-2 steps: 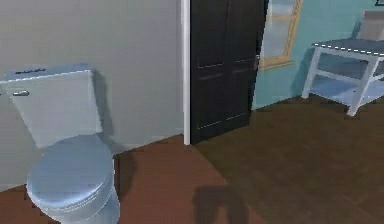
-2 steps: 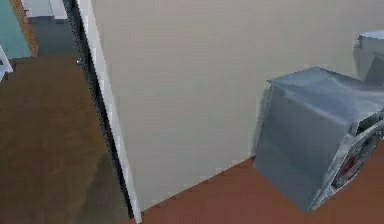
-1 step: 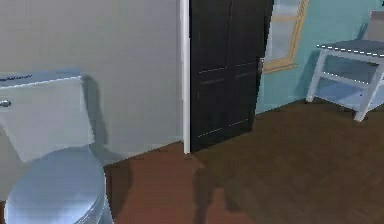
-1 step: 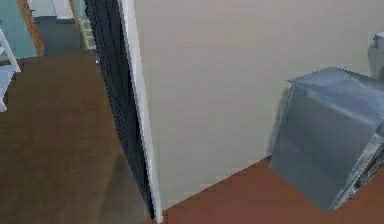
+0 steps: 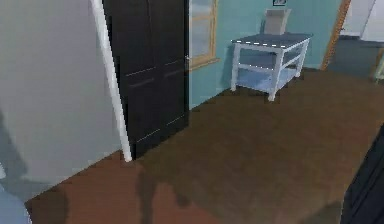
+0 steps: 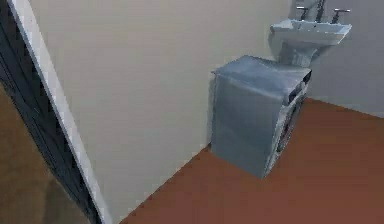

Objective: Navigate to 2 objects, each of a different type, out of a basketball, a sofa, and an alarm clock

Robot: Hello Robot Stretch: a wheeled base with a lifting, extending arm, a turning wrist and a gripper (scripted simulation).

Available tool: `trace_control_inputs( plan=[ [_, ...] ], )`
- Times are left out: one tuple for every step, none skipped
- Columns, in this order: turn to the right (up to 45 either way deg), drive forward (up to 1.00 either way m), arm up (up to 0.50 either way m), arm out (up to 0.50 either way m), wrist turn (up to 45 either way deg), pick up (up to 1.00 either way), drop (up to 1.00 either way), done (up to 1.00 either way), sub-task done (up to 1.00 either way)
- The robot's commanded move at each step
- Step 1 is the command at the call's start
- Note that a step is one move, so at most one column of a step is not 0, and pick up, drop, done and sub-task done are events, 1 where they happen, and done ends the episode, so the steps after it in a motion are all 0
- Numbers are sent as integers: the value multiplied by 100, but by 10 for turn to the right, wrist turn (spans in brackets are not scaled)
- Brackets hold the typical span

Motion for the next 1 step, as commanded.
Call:
trace_control_inputs(
  plan=[
    [0, 75, 0, 0, 0, 0, 0, 0, 0]
  ],
)
